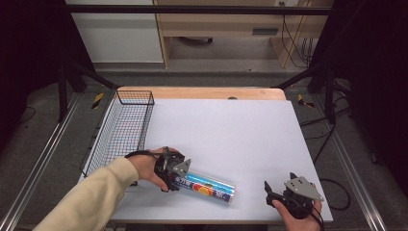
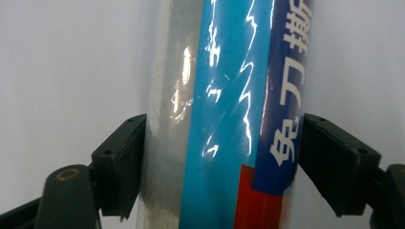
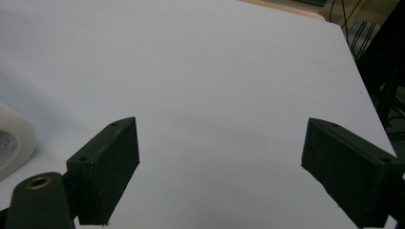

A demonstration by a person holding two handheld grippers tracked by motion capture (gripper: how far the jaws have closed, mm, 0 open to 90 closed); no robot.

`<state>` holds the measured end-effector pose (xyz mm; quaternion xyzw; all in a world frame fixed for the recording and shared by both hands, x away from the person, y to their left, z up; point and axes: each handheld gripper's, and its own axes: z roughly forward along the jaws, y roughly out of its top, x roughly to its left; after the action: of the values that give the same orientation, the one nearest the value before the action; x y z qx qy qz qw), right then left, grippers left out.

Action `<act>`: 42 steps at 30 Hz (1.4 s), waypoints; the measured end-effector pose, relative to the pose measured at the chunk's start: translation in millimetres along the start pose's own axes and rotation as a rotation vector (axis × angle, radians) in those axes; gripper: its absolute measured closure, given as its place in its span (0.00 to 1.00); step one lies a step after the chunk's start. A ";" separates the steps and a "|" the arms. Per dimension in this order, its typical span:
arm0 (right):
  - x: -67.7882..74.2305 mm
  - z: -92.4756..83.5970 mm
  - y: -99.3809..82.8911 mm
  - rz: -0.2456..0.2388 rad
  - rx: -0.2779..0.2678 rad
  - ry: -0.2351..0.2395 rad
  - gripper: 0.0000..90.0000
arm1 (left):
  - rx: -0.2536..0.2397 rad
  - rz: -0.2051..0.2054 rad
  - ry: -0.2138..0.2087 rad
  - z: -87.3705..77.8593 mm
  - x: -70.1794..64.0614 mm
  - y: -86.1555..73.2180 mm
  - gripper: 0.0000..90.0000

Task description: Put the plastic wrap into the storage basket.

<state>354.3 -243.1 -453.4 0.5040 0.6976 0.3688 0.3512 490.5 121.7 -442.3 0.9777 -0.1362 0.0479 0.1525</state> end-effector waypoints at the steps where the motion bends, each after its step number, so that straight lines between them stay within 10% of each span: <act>1: 0.1 -0.1 0.1 0.001 0.000 0.001 0.14 | -0.001 0.000 0.000 -0.1 0.2 -0.2 0.25; 42: 0.4 0.4 0.2 -0.002 0.000 0.010 0.15 | 0.059 0.019 0.020 5.3 1.2 6.7 0.34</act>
<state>354.6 -242.7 -453.4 0.5015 0.6998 0.3712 0.3479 490.0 113.6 -445.2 0.9799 -0.1427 0.0629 0.1243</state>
